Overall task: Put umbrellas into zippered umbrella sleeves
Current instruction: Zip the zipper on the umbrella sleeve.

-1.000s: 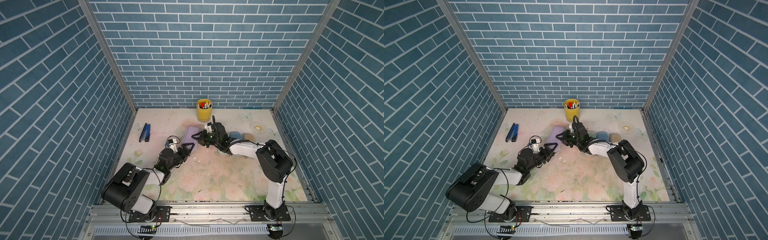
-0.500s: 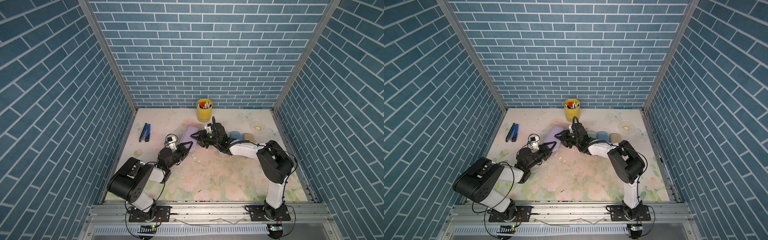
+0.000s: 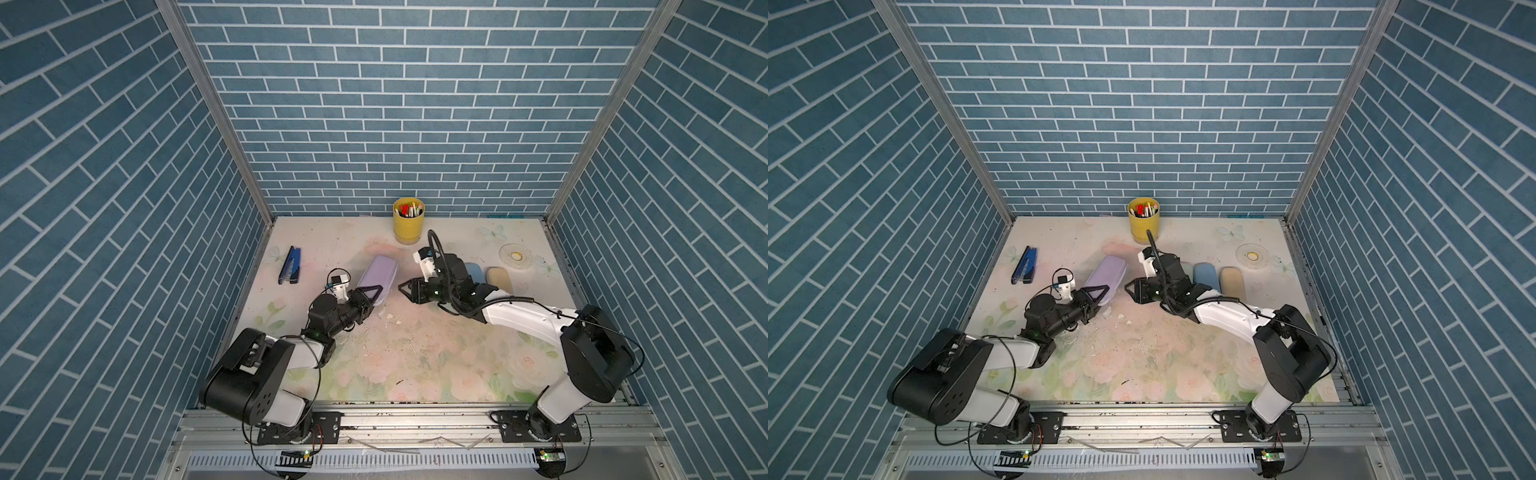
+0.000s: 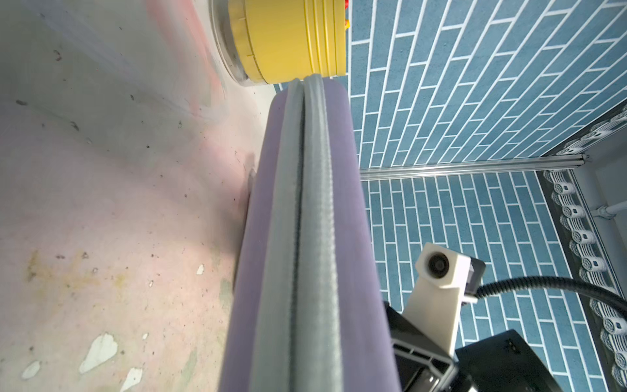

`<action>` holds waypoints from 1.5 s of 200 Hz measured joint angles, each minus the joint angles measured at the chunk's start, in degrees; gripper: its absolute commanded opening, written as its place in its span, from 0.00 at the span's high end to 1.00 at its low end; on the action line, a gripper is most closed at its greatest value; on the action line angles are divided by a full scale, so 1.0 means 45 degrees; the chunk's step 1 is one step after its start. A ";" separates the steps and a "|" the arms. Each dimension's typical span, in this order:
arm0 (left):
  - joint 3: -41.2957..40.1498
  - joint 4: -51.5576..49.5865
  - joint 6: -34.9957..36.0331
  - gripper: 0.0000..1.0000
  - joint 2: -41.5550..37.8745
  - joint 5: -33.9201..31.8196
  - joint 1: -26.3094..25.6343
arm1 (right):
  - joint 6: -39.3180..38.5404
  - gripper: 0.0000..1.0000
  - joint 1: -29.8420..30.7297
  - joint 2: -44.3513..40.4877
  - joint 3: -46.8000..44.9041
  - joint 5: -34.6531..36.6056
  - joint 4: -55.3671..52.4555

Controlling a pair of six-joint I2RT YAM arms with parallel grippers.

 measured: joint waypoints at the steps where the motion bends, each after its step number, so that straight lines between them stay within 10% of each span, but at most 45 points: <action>1: 0.0005 -0.0053 0.0024 0.73 -0.0053 0.0005 0.0000 | -0.0063 0.57 0.0029 0.0005 0.0000 0.0019 -0.0005; 128: 0.0544 -0.3541 0.0947 0.74 -0.1962 0.0306 -0.0219 | -0.3847 0.74 0.1059 0.0714 0.0379 0.1239 0.0423; 201: 0.0714 -0.3638 0.0996 0.76 -0.1972 0.0282 -0.0214 | -0.4439 1.00 0.1161 0.0714 0.0379 0.1093 0.0816; 300: 0.1535 -0.7028 0.1821 0.82 -0.3570 0.2501 0.0491 | -0.6169 1.00 -0.0447 0.0855 0.0525 0.2365 0.1001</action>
